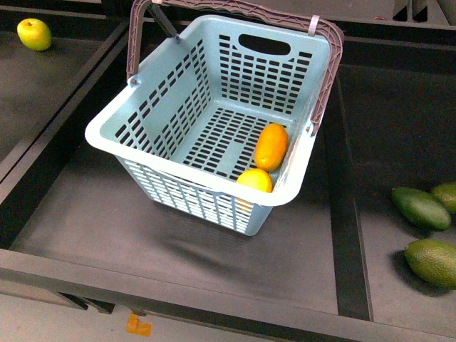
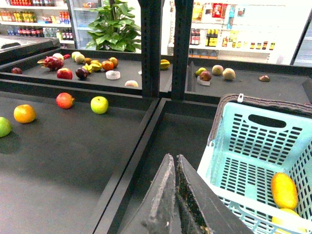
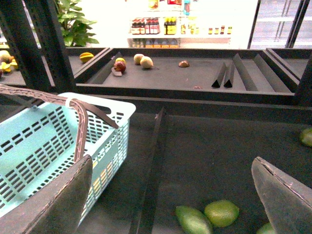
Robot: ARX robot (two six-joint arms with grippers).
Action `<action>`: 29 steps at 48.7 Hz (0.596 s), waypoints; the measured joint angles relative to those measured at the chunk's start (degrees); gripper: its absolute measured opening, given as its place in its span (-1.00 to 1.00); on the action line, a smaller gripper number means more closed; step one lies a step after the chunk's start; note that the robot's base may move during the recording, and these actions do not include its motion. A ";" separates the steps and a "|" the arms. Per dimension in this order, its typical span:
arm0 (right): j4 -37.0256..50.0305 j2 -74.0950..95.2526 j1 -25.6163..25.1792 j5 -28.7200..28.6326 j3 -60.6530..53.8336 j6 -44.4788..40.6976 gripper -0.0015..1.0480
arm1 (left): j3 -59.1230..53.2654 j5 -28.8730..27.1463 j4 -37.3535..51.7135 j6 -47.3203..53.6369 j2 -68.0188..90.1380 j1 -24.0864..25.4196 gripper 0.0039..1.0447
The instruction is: Pick lemon and mango into basket
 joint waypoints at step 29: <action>0.00 0.00 0.00 0.00 0.00 0.00 0.83 | 0.00 0.00 -0.02 0.00 0.00 0.00 0.39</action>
